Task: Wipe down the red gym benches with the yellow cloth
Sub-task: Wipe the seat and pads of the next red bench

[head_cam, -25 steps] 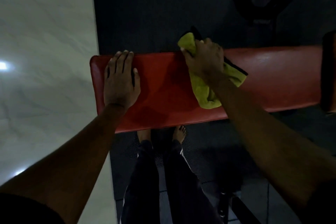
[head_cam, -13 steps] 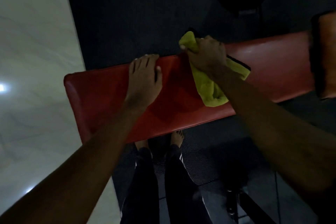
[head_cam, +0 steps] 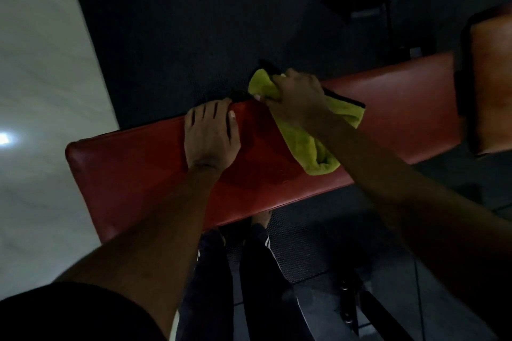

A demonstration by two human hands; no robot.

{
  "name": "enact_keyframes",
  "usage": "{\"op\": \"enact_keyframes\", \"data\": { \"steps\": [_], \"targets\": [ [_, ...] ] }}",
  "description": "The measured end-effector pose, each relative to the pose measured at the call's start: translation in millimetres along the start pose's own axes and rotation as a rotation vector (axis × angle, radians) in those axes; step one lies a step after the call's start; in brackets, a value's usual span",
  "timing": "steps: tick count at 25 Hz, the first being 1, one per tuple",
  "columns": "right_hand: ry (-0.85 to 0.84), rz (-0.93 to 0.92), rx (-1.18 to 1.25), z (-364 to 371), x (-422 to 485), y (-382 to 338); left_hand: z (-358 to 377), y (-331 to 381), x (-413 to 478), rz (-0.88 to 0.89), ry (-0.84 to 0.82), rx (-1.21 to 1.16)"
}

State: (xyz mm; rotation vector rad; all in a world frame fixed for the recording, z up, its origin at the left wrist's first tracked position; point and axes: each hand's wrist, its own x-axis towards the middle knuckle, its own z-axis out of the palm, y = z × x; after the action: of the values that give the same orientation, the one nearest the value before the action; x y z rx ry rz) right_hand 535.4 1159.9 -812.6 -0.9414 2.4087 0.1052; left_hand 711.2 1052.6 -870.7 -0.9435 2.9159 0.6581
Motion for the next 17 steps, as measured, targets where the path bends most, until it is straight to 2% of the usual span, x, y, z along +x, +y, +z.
{"op": "enact_keyframes", "data": {
  "steps": [2,5,6,8,10,11,14,17],
  "targets": [
    [-0.037,-0.038,0.021,-10,4,17,-1,0,0,-0.002,-0.011,0.026],
    [-0.028,0.214,0.054,-18,15,48,1,4,0,-0.002,-0.014,0.04],
    [-0.043,0.243,0.047,-14,16,47,2,4,0,0.002,-0.004,0.042],
    [-0.009,0.186,0.12,-6,11,34,1,3,0,0.002,0.002,0.048],
    [0.142,0.082,0.348,-4,3,28,1,3,1,-0.01,-0.008,0.063],
    [0.156,0.004,0.339,-4,-2,31,0,3,2,-0.014,-0.017,0.063],
    [0.013,-0.112,0.056,3,-15,40,-2,5,4,-0.009,-0.038,0.056],
    [0.033,-0.098,0.059,-2,-10,65,-4,5,4,-0.025,-0.077,0.059]
  ]
}}
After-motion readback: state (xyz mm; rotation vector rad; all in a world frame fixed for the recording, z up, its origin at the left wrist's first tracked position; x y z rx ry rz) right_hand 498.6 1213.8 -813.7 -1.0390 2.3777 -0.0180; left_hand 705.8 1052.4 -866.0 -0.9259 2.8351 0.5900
